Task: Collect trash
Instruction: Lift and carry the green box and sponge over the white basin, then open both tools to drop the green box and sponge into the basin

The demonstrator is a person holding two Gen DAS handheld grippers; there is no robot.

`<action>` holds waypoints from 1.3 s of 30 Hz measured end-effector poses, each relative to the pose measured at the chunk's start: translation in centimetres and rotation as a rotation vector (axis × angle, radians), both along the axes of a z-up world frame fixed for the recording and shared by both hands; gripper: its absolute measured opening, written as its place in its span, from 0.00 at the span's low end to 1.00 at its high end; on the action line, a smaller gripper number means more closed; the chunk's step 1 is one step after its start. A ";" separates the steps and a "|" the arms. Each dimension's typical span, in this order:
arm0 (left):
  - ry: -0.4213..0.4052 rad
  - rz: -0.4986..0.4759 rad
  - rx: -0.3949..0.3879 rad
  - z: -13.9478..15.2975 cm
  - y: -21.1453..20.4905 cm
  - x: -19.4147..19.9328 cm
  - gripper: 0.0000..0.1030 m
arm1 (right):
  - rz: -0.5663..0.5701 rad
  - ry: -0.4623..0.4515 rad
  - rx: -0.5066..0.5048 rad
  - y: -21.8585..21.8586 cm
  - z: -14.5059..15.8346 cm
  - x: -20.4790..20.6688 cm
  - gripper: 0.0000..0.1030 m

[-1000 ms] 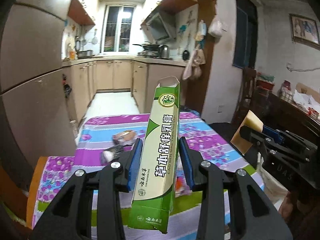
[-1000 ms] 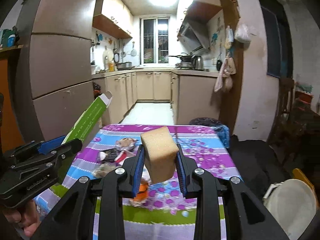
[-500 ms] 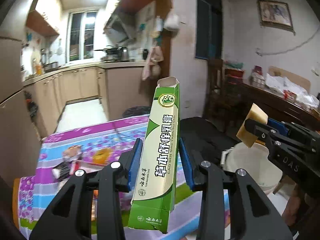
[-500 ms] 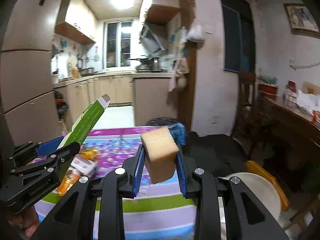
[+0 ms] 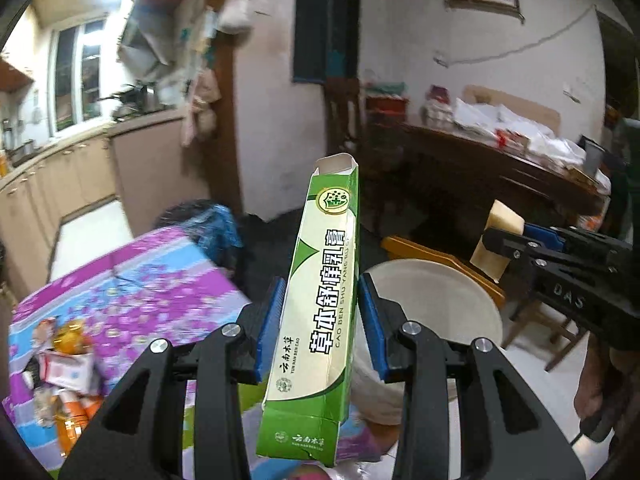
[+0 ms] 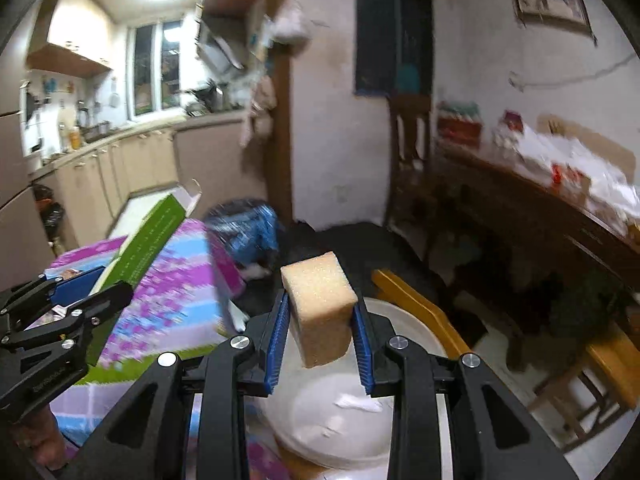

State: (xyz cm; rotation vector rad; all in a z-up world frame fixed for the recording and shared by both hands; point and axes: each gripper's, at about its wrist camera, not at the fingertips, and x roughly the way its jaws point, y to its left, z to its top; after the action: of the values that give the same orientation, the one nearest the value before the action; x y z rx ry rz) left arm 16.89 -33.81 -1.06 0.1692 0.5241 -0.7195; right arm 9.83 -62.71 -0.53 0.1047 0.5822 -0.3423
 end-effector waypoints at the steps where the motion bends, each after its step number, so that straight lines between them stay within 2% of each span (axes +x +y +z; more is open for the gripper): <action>1: 0.030 -0.029 0.010 -0.4 -1.2 0.2 0.35 | -0.009 0.023 0.012 -1.1 -0.5 0.1 0.30; 4: 0.093 -0.092 0.041 -1.8 -4.0 0.8 0.35 | -0.026 0.094 0.058 -4.5 -2.3 0.9 0.30; 10: 0.215 -0.149 0.114 -4.6 -8.8 2.5 0.35 | -0.029 0.232 0.143 -9.2 -7.0 2.8 0.30; 14: 0.265 -0.159 0.142 -6.3 -11.1 3.1 0.35 | -0.039 0.267 0.190 -11.1 -9.3 3.5 0.30; 15: 0.273 -0.160 0.147 -6.5 -11.4 3.2 0.35 | -0.042 0.271 0.194 -10.4 -9.7 3.5 0.30; 23: 0.301 -0.159 0.177 -8.9 -13.7 3.2 0.35 | -0.053 0.297 0.215 -10.1 -12.6 3.3 0.30; 35: 0.305 -0.147 0.192 -10.2 -14.1 3.8 0.35 | -0.054 0.308 0.226 -10.0 -13.1 3.5 0.30; 39: 0.314 -0.151 0.194 -10.5 -14.4 3.8 0.38 | -0.055 0.310 0.231 -9.9 -13.4 3.6 0.30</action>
State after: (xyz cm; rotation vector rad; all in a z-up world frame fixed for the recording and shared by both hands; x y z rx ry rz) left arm 20.72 -48.17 -11.52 0.2818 0.8892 -0.8480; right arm 13.46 -72.65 -13.98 0.2939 0.9266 -0.3461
